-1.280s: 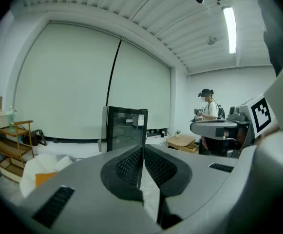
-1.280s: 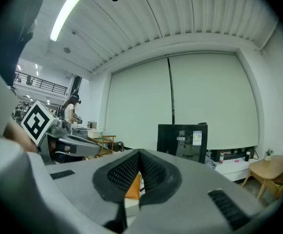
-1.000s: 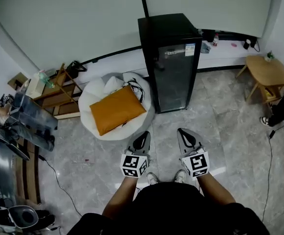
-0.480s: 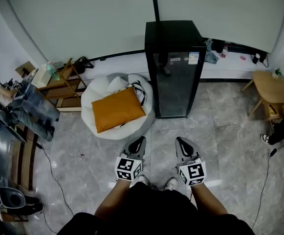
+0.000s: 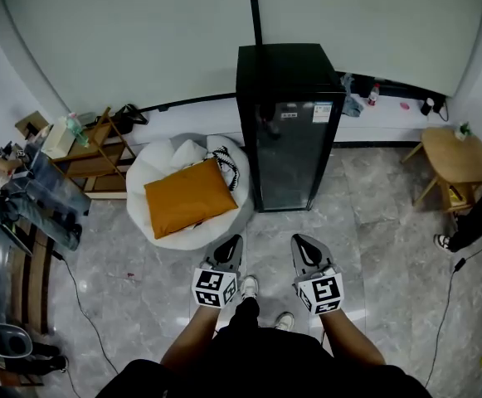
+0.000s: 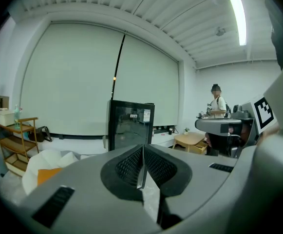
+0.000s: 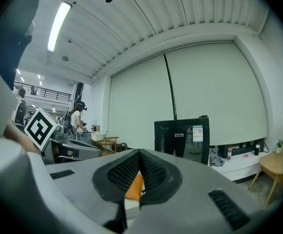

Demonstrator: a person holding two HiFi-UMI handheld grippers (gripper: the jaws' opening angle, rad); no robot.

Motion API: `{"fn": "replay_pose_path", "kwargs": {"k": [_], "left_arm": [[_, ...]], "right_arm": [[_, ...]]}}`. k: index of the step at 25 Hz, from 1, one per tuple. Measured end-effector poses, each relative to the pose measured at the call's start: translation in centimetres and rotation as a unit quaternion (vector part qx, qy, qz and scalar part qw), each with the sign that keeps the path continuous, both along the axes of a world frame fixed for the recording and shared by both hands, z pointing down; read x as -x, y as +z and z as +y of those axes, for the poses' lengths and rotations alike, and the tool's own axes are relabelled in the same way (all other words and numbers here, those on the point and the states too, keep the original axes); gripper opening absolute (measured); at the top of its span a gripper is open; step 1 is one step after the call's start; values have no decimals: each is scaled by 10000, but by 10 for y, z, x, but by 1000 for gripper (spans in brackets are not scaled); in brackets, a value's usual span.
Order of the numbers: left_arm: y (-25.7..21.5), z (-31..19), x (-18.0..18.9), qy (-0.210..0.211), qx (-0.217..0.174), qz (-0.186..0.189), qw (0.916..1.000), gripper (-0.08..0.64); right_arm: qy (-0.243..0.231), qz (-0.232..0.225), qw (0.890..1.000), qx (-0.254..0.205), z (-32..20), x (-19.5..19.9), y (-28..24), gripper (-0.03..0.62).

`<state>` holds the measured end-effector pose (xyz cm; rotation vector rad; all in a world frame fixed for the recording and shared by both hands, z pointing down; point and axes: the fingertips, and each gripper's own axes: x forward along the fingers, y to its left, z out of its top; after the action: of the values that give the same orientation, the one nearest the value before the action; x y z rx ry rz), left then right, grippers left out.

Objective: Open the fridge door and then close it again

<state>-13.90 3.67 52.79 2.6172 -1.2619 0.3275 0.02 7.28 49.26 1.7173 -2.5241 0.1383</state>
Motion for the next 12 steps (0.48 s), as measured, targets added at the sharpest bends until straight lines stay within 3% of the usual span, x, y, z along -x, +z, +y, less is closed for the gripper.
{"fn": "replay_pose_path", "kwargs": {"k": [12], "left_arm": [[5,-110,6,176,71,33,9998,29]], "right_arm": [[126,56,9999,94,-101,13,-2,17]]}}
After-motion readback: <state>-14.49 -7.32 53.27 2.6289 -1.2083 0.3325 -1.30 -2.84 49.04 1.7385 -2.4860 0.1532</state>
